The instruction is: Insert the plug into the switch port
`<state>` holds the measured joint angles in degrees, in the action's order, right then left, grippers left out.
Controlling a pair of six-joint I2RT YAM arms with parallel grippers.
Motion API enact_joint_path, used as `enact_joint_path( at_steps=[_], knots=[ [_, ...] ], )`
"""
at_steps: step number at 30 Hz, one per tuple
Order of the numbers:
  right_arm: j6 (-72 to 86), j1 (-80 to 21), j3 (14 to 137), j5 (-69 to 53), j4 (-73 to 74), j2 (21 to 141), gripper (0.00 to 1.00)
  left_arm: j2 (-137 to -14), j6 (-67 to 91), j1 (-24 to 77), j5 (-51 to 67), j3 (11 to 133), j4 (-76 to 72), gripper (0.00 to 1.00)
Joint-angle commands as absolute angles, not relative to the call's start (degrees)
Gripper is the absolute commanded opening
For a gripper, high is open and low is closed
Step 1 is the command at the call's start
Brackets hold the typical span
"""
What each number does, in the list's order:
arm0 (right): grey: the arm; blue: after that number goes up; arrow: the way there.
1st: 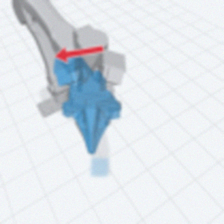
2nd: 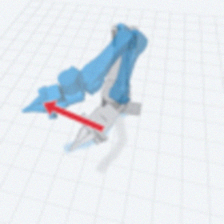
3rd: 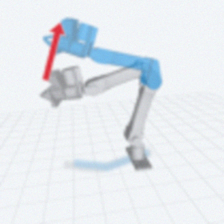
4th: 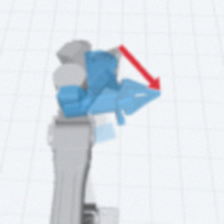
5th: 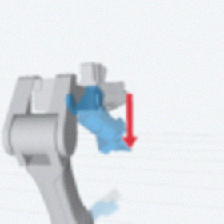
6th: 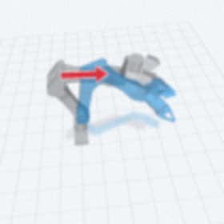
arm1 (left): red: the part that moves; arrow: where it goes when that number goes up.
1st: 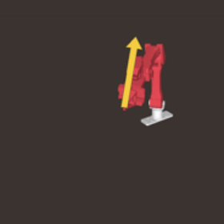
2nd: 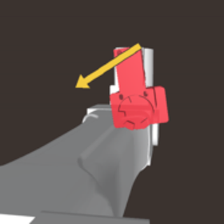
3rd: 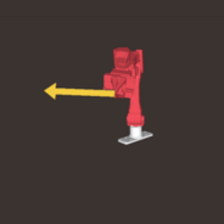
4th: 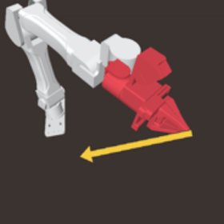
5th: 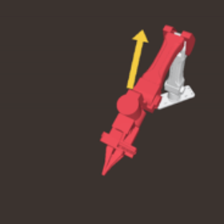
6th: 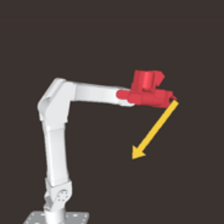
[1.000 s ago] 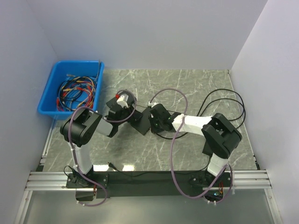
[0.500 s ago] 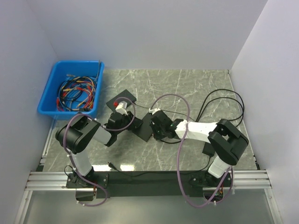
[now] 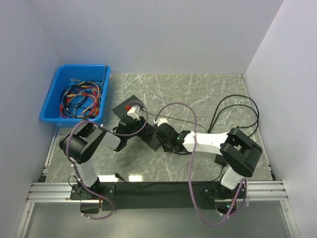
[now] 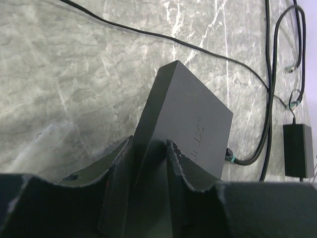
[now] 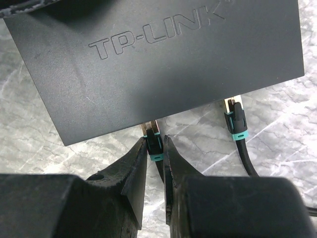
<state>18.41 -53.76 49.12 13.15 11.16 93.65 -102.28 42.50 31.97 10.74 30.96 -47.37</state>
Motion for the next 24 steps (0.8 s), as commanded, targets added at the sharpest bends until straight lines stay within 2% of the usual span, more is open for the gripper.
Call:
enact_joint_path(
  at_steps=[1,7,16,24],
  knots=[
    [19.42,-54.40,50.10,19.69,7.12,93.42,0.00,-105.90,38.76,34.81,19.42,30.05,-32.95,0.37],
    [19.69,-54.49,51.32,20.04,6.86,95.18,0.00,-111.26,38.50,34.01,26.98,31.46,-37.00,0.34],
    [15.03,-54.14,62.39,22.15,7.74,99.14,0.00,-115.49,37.35,34.01,30.93,34.19,-36.65,0.32],
    [15.38,-48.53,67.76,18.38,4.22,102.82,0.00,-116.01,36.91,34.01,32.69,34.01,-37.70,0.31]
  ],
)
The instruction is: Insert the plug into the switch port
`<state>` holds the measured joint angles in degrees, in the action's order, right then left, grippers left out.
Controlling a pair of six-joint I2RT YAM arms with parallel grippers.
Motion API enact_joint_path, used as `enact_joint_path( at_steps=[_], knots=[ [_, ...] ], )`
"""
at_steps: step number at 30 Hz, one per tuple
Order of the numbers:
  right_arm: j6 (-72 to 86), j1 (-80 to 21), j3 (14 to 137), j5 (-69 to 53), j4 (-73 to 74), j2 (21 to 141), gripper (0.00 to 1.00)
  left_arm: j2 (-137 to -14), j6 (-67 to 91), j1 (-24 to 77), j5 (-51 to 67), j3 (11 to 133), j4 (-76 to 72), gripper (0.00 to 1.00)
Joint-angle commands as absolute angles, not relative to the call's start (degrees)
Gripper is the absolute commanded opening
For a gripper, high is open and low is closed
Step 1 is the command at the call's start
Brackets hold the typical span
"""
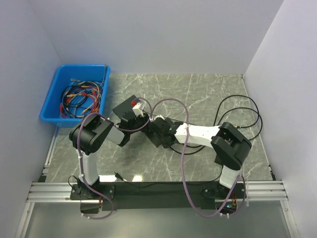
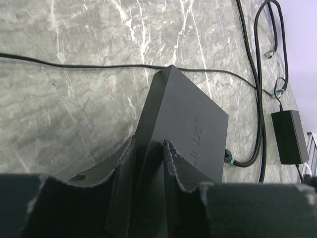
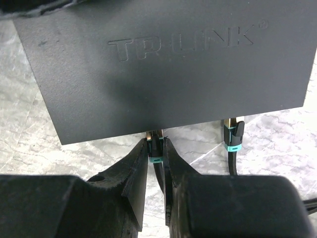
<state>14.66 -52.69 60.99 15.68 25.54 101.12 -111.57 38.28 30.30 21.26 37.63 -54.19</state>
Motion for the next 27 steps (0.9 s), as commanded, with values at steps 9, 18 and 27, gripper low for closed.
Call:
enact_joint_path(
  at_steps=[9,18,27],
  knots=[
    [19.07,-45.35,66.45,17.58,-6.93,103.98,0.00,-116.80,36.74,34.01,34.54,34.10,-38.58,0.31],
    [12.58,-44.47,67.31,13.46,-16.79,103.27,0.00,-117.07,37.09,33.31,35.68,33.58,-39.81,0.29],
    [9.32,-44.12,74.53,10.20,-15.12,103.27,0.00,-115.67,37.88,32.26,35.51,31.56,-42.62,0.27]
  ],
)
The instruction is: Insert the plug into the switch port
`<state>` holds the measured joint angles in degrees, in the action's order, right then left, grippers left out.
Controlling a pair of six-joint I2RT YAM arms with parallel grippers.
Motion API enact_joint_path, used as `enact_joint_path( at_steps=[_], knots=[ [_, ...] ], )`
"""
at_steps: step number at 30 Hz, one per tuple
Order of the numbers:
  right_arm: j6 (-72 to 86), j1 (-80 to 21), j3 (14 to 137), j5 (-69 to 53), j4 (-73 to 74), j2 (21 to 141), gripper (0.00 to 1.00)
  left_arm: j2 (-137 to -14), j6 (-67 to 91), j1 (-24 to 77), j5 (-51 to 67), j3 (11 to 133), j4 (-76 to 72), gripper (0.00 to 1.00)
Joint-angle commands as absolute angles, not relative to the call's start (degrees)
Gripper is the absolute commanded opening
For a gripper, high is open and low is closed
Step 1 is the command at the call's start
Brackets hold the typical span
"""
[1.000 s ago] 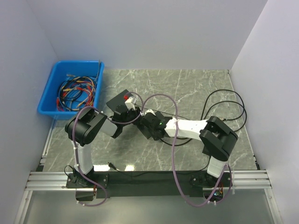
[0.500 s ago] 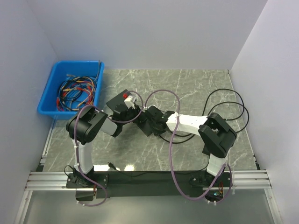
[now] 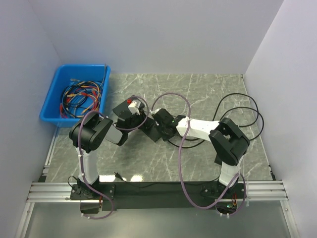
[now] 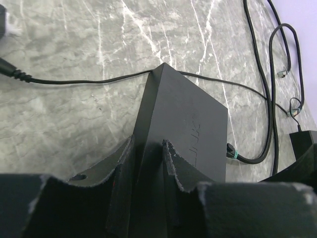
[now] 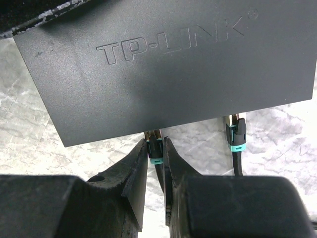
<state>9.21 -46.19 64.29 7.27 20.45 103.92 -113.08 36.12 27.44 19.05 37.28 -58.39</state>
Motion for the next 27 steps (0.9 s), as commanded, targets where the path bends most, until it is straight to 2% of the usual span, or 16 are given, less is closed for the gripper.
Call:
enact_joint_path(
  at_steps=[1,9,16,22,27],
  knots=[
    [8.62,-44.12,76.01,9.41,-14.68,103.71,0.00,-115.66,37.97,32.08,35.59,30.94,-43.06,0.27],
    [6.24,-44.03,80.95,3.35,-14.24,109.25,0.00,-115.49,39.46,30.76,34.46,29.89,-43.59,0.25],
    [8.43,-44.21,73.76,-2.46,-16.08,106.97,0.00,-110.48,43.49,30.76,29.18,23.31,-45.87,0.23],
    [10.89,-44.65,67.86,-5.17,-17.57,104.07,0.00,-101.18,49.56,31.37,24.26,13.47,-49.40,0.22],
    [9.67,-47.02,67.14,-7.38,-17.40,104.24,0.00,-89.67,51.77,35.67,16.73,9.15,-42.99,0.23]
  ],
)
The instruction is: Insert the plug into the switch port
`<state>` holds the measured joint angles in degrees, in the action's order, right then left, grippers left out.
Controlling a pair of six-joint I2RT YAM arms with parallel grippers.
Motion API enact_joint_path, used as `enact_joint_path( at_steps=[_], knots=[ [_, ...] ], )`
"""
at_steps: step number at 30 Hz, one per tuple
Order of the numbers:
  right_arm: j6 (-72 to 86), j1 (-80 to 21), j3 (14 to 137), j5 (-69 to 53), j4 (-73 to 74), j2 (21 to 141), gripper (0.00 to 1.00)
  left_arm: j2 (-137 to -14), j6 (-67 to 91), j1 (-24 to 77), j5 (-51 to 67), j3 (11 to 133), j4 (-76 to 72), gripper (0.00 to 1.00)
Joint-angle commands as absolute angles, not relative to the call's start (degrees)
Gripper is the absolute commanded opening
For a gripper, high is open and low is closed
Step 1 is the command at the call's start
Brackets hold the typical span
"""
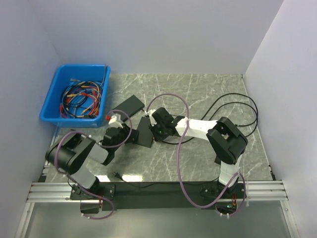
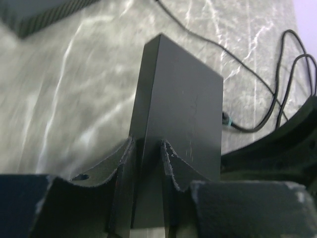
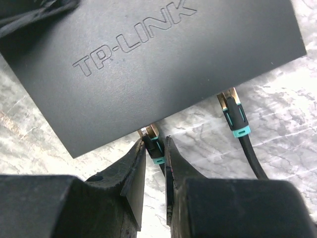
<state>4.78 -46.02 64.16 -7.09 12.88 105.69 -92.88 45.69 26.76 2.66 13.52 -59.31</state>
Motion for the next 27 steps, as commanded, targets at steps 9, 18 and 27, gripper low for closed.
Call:
enact_joint_path(
  at_steps=[9,18,27],
  knots=[
    [5.19,-52.20,70.84,-6.16,-12.66,107.05,0.00,-77.09,52.12,37.26,10.73,6.24,-32.71,0.41],
    [4.13,-52.56,67.33,-2.56,-10.46,103.01,0.26,-63.64,52.56,37.62,5.72,7.29,-22.68,0.65],
    [5.01,-53.00,62.06,1.40,-10.20,96.33,0.48,-54.41,49.92,37.62,0.97,12.83,-8.20,0.72]
  ],
)
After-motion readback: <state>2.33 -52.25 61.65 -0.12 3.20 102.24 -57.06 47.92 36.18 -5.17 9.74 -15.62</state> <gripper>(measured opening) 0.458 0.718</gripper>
